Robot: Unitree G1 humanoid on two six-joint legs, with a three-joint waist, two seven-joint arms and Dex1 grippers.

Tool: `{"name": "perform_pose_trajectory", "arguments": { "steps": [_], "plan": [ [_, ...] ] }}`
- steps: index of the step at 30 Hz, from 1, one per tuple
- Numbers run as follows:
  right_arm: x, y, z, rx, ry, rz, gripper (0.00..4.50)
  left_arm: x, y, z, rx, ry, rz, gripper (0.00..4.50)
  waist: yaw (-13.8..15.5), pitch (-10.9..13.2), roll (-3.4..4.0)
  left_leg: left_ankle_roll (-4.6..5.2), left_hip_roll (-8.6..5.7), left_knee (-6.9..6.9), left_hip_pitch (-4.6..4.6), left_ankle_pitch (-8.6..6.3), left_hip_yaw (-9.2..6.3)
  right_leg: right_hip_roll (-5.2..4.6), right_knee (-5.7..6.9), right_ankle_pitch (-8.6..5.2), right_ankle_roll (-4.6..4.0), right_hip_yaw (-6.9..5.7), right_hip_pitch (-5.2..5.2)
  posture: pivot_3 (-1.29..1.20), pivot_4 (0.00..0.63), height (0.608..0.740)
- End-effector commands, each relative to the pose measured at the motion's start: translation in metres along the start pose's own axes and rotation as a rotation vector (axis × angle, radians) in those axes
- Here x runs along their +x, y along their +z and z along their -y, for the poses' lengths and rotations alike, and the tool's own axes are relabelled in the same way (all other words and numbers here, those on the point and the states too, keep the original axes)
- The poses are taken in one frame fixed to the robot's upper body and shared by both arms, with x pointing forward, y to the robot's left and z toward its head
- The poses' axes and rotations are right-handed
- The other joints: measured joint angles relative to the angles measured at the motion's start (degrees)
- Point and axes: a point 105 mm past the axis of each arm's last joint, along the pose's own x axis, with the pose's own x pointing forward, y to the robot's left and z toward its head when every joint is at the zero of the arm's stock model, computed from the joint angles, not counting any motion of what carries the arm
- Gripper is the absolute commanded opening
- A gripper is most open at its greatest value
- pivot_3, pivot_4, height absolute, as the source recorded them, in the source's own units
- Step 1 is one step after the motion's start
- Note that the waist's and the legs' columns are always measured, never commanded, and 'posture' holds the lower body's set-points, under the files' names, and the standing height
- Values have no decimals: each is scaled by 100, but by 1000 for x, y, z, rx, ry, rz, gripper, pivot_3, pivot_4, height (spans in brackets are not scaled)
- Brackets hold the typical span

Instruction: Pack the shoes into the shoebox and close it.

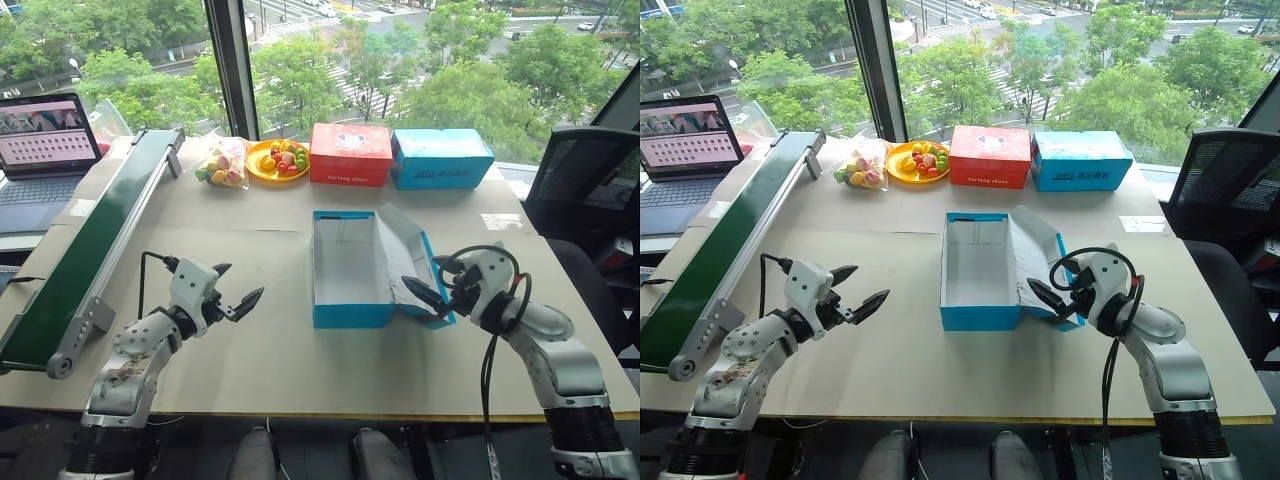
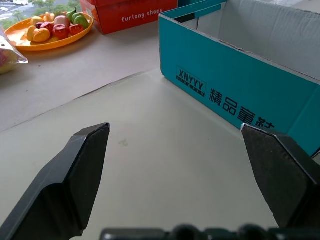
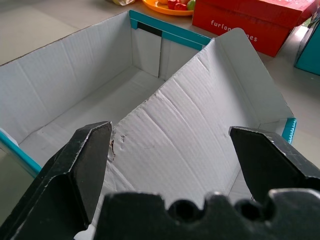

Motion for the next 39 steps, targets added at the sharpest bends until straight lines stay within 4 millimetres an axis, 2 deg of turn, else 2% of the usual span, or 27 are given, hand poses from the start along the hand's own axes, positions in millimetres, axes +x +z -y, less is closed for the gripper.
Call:
{"name": "perform_pose_trajectory", "arguments": {
  "steps": [1,3,8,11,13,19,22,25,30,34,39],
  "plan": [
    [-4,17,8,-38,-24,54,4474,2,22,-9,14,24,68,4500,0,0,0,0,0,0,0,0,0,0,0,0,0,0,0,0,150,740],
    [-1,25,9,-55,-13,61,4474,1,32,-21,-14,73,108,4500,1,2,-3,0,0,0,0,0,0,0,1,0,0,0,-1,0,150,740],
    [19,70,6,-102,36,153,4474,-9,57,-69,13,284,166,4500,-43,5,-4,1,0,19,-1,0,-2,2,6,8,7,0,3,0,150,740],
    [46,107,-20,-104,155,240,4474,-31,72,-118,10,528,171,4500,-68,8,-6,1,5,20,1,0,-2,8,8,10,8,0,1,0,150,740],
    [58,118,-36,-94,221,260,4474,-43,74,-135,28,621,155,4500,-74,8,-7,1,10,15,0,1,-5,17,12,11,5,-1,-4,0,150,740],
    [82,126,-92,-39,421,287,4474,-63,60,-154,13,712,73,4500,59,12,-14,0,6,-1,-18,-2,-7,9,5,24,-26,-11,-12,0,150,740],
    [90,126,-107,-42,460,293,4474,-69,53,-163,-29,762,42,4500,125,12,-15,-1,6,5,-49,-1,-7,10,11,27,-31,-13,-44,0,150,740],
    [100,130,-111,-34,448,312,4474,-67,50,-170,-51,780,15,4500,139,13,-21,-4,7,25,-81,2,-7,11,38,30,-33,-14,-84,0,150,740],
    [112,133,-115,-42,441,325,4474,-58,56,-174,-59,776,25,4500,140,16,-34,-13,8,32,-80,9,-7,13,70,29,-34,-16,-94,0,150,740],
    [126,125,-109,-40,381,271,4474,-54,64,-183,-55,797,51,4500,130,16,-34,-14,7,32,-79,10,-7,13,79,30,-35,-16,-98,0,150,740],
    [122,128,-117,-9,425,283,4474,-63,58,-199,-48,859,41,4500,114,16,-34,-13,7,27,-81,11,-7,13,81,30,-37,-15,-103,0,150,740]
  ]
}}
